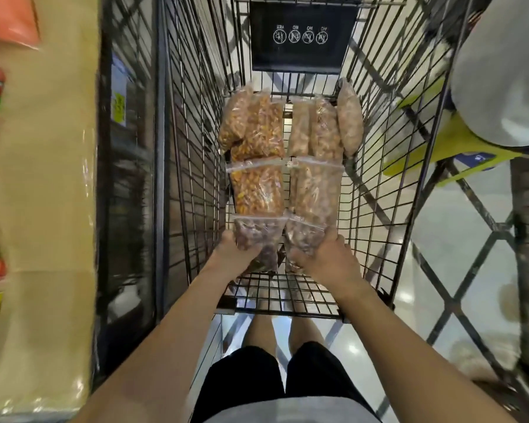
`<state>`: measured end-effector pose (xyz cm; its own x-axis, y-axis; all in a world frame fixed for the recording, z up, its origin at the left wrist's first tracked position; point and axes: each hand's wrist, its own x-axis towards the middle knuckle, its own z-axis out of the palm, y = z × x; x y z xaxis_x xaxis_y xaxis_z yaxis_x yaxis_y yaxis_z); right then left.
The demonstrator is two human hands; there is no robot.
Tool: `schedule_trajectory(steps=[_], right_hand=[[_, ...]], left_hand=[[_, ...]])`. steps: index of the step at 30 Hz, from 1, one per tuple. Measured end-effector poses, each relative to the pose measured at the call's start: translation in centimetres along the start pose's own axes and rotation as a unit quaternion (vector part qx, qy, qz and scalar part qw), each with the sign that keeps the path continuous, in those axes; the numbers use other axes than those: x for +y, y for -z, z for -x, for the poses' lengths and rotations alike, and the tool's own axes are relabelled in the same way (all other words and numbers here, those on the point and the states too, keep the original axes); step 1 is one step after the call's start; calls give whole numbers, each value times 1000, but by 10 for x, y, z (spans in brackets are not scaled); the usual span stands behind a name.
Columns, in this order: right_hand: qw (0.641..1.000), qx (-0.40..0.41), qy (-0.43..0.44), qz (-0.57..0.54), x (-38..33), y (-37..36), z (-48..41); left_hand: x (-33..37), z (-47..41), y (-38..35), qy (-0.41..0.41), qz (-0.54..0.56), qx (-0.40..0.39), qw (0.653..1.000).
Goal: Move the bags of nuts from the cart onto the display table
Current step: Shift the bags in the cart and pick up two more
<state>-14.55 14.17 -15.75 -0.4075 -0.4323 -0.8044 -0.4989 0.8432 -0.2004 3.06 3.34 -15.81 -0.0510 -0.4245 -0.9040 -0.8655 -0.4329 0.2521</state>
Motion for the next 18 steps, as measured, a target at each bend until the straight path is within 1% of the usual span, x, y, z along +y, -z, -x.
schedule_trajectory(steps=[2,4,7,10,12,14,18], right_hand=[[997,0,-29,-72,7,-8,-17],[989,6,-54,-139,13,-14,-31],[973,-28,-86,-210,19,-21,-44],[944,-46,-118,-304,36,-41,-63],[937,-34,-97,-333,53,-58,-79],[929,-23,-94,-356,46,-54,-77],[928,-44,-89,-360,36,-54,-83]], left_hand=[[-5,-17,-7,22,52,1,998],[-8,-32,-14,26,87,17,996],[-13,-49,-24,27,97,56,993],[-19,-63,-32,28,108,58,992],[-23,-71,-35,28,107,49,993],[-25,-77,-39,27,97,37,994],[-26,-91,-42,29,85,38,995]])
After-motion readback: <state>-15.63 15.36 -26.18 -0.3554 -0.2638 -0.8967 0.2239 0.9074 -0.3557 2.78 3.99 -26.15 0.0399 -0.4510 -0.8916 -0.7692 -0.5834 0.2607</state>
